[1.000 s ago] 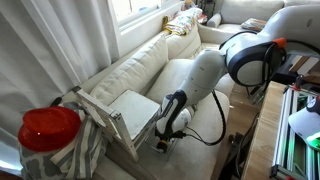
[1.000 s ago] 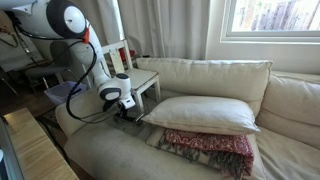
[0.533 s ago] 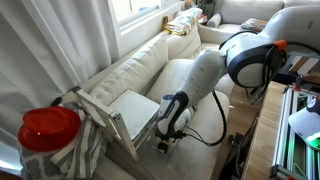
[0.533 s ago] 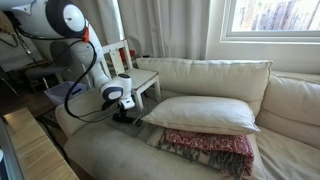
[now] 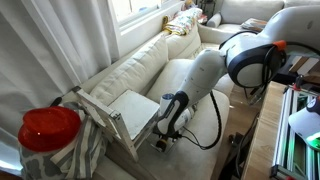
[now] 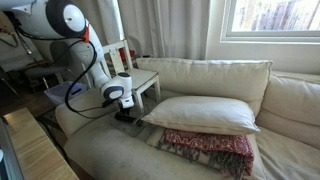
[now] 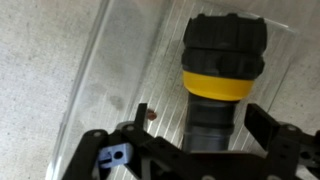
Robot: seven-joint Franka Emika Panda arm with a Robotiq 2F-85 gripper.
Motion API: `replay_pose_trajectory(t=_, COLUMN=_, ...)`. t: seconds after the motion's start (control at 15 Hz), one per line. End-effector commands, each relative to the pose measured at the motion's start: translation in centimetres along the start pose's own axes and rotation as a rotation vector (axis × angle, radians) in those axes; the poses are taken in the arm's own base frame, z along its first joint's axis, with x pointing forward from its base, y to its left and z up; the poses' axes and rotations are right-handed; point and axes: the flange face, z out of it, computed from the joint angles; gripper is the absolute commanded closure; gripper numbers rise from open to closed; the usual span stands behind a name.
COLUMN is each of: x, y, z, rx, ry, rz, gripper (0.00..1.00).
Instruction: Remove the black torch from the fridge vegetable box and put it on the pillow, then put the vegetable box on the chair
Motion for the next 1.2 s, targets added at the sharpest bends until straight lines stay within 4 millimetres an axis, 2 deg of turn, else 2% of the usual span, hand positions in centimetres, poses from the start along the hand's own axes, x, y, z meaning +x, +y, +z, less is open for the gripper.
replay_pose_trajectory(t=0.0, x=-0.08, y=1.66, z=1.12, rx=-0.03, ry=0.014, rz=0.083, gripper=0.17)
replay_pose_trajectory(t=0.07, x=-0.11, y=1.67, z=1.17, rx=-0.025, ry=0.014, rz=0.09, gripper=0.17)
replay_pose_trajectory(t=0.13, x=-0.18, y=1.68, z=1.16, rx=-0.02, ry=0.01, rz=0.098, gripper=0.09)
replay_pose_trajectory(t=0.27, x=-0.36, y=1.84, z=1.2, rx=-0.011, ry=0.013, rz=0.117, gripper=0.0)
replay_pose_trajectory(t=0.53, x=-0.54, y=2.06, z=1.13, rx=0.024, ry=0.017, rz=0.151, gripper=0.03)
replay_pose_trajectory(t=0.6, x=-0.63, y=2.1, z=1.17, rx=0.024, ry=0.012, rz=0.165, gripper=0.26)
replay_pose_trajectory(t=0.67, x=-0.66, y=2.13, z=1.21, rx=0.033, ry=0.018, rz=0.171, gripper=0.26)
replay_pose_trajectory(t=0.93, x=-0.65, y=1.82, z=0.92, rx=0.07, ry=0.03, rz=0.205, gripper=0.59)
replay_pose_trajectory(t=1.13, x=-0.3, y=1.71, z=0.89, rx=0.076, ry=0.035, rz=0.229, gripper=0.79)
